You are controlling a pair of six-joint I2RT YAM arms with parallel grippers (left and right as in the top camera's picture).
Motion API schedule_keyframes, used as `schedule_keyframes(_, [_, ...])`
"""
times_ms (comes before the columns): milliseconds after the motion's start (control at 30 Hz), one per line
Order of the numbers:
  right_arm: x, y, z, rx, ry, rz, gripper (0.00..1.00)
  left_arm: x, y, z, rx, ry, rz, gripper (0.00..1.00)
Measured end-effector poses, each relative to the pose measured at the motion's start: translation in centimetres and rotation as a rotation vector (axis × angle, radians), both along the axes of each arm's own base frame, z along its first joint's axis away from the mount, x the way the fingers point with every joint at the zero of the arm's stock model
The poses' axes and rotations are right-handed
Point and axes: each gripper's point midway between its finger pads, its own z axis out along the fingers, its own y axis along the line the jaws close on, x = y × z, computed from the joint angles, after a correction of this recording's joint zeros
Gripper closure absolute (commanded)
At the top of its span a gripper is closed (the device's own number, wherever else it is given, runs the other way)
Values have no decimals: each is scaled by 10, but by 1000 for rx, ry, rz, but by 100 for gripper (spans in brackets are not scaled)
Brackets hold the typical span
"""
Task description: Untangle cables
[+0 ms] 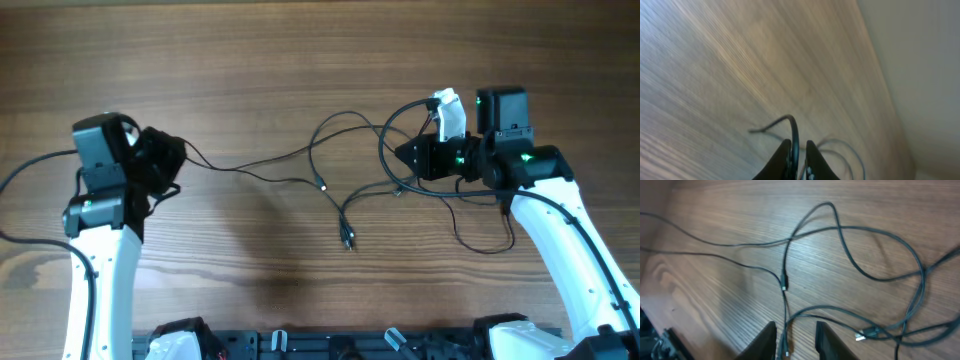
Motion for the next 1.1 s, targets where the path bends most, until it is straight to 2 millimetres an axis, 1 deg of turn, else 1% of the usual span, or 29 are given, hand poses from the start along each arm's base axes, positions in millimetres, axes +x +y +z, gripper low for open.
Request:
schedule_keyframes(33, [0,-7,-6,-36,23,-36,66,-2,-13,-2,-3,9,-48,87])
schedule_keyframes(67, [0,-11,-9,-57,37,-64,66,-3,-21,-3,1,17,-80,87])
schedule_keyframes(100, [-3,-28,-21,-132,97,-155,66,-7,-33,-7,9,37,-125,87])
schedule_keyframes(133, [-6,-39,-28,-182,132,-214,67,-12,-46,-14,14,70,-176,87])
schedule_keyframes(167, [-7,-54,-34,-238,161,-299,67,-14,-52,-19,23,89,-204,87])
schedule_keyframes(200, [-6,-63,-37,-272,173,-352,67,-20,-66,-32,31,145,-250,86])
schedule_keyframes(233, [-5,-69,-39,-293,180,-391,67,-22,-72,-39,44,170,-271,84])
schedule_keyframes(267, [-4,-72,-42,-305,188,-412,70,-23,-80,-46,50,194,-299,77])
schedule_keyframes(300, [-2,-76,-48,-320,205,-441,71,-26,-95,-60,62,237,-352,71])
schedule_keyframes(333, [-1,-76,-51,-320,211,-446,71,-28,-104,-67,69,258,-381,68])
schedule_keyframes(400, [5,-75,-56,-317,216,-456,75,-30,-124,-83,88,291,-451,58])
schedule_keyframes(433, [8,-75,-60,-316,218,-458,79,-32,-133,-91,96,307,-488,53])
schedule_keyframes(467, [12,-74,-67,-317,228,-462,82,-34,-147,-101,106,323,-533,52])
schedule_keyframes(533, [23,-72,-72,-307,210,-467,84,-39,-163,-112,118,344,-587,51])
schedule_keyframes(633, [35,-69,-78,-287,191,-466,86,-42,-177,-116,125,341,-630,51])
schedule_keyframes(667, [37,-68,-79,-282,189,-464,86,-43,-182,-115,129,330,-649,51])
schedule_keyframes(700, [38,-67,-79,-278,187,-463,87,-43,-184,-115,129,329,-654,51])
schedule_keyframes(733, [39,-66,-81,-276,189,-461,93,-44,-184,-115,129,330,-654,51])
schedule_keyframes(767, [38,-66,-84,-277,199,-458,96,-43,-184,-115,130,329,-654,50])
schedule_keyframes(800, [38,-65,-89,-276,213,-454,96,-43,-184,-115,130,329,-654,50])
schedule_keyframes(833, [36,-60,-93,-260,234,-437,95,-43,-184,-115,130,329,-654,48])
schedule_keyframes(867, [35,-54,-95,-231,249,-411,95,-43,-184,-115,130,329,-654,45])
schedule_keyframes(900, [33,-38,-91,-161,254,-336,96,-43,-184,-115,130,329,-654,41])
schedule_keyframes(967, [24,2,-70,40,246,-131,95,-43,-184,-115,130,328,-656,36])
schedule_keyframes(1000, [14,24,-54,161,234,-5,95,-43,-185,-115,128,327,-658,33])
schedule_keyframes(1033, [7,38,-42,233,222,75,95,-44,-185,-115,125,326,-660,32])
schedule_keyframes(1100, [-6,56,-16,288,157,179,96,-43,-188,-114,113,321,-668,28])
